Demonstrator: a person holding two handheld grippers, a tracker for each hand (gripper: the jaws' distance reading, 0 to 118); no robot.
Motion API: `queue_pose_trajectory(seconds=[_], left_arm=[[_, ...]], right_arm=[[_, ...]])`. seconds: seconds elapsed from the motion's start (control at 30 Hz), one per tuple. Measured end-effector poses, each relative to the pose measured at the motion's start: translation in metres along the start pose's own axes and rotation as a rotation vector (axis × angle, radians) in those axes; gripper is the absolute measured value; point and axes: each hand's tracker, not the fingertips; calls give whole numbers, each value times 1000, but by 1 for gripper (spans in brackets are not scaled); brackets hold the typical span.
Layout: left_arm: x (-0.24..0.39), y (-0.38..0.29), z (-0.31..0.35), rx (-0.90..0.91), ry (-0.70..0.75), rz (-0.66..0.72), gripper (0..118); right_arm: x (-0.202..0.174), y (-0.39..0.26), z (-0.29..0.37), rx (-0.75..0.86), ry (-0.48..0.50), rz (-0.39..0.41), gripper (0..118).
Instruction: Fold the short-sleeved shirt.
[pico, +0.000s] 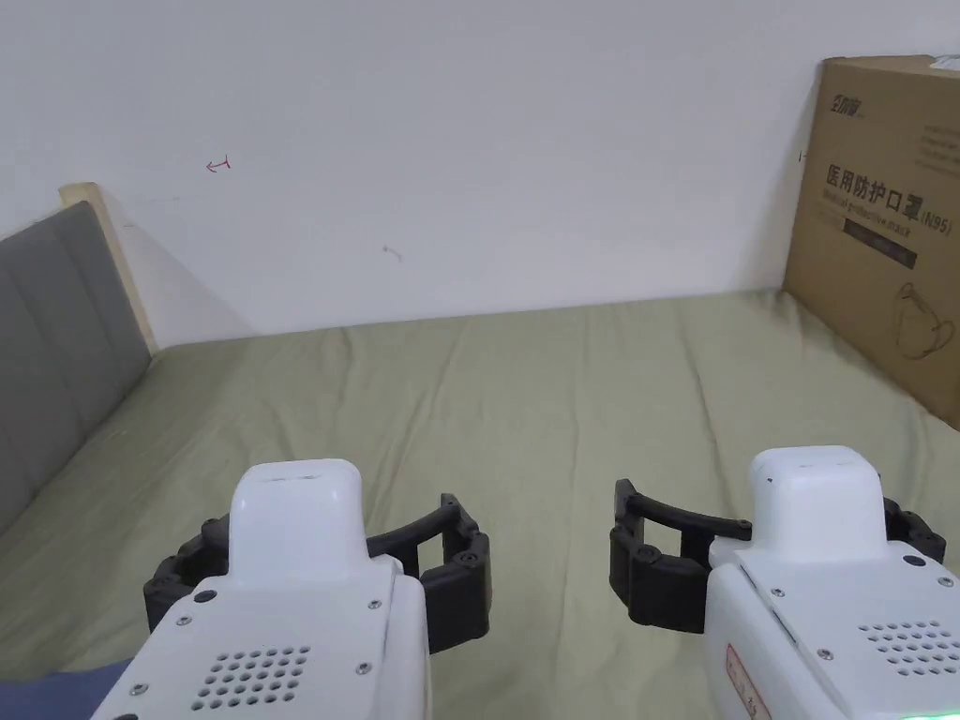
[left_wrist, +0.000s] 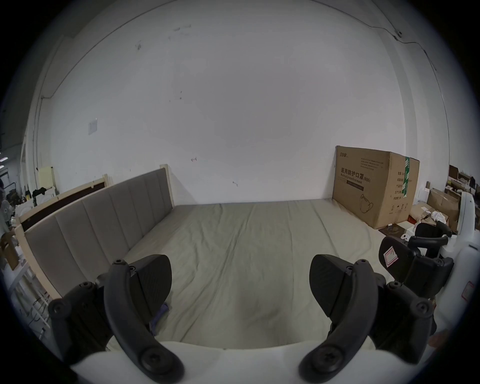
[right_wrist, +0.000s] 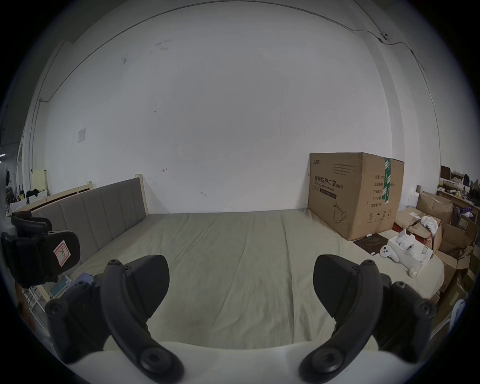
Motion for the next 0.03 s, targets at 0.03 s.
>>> queue_pose_trajectory(seconds=[0.03], left_arm=[[1,0,1,9,12,-5,110]], right_arm=[[0,0,0,0,1,-3,112]])
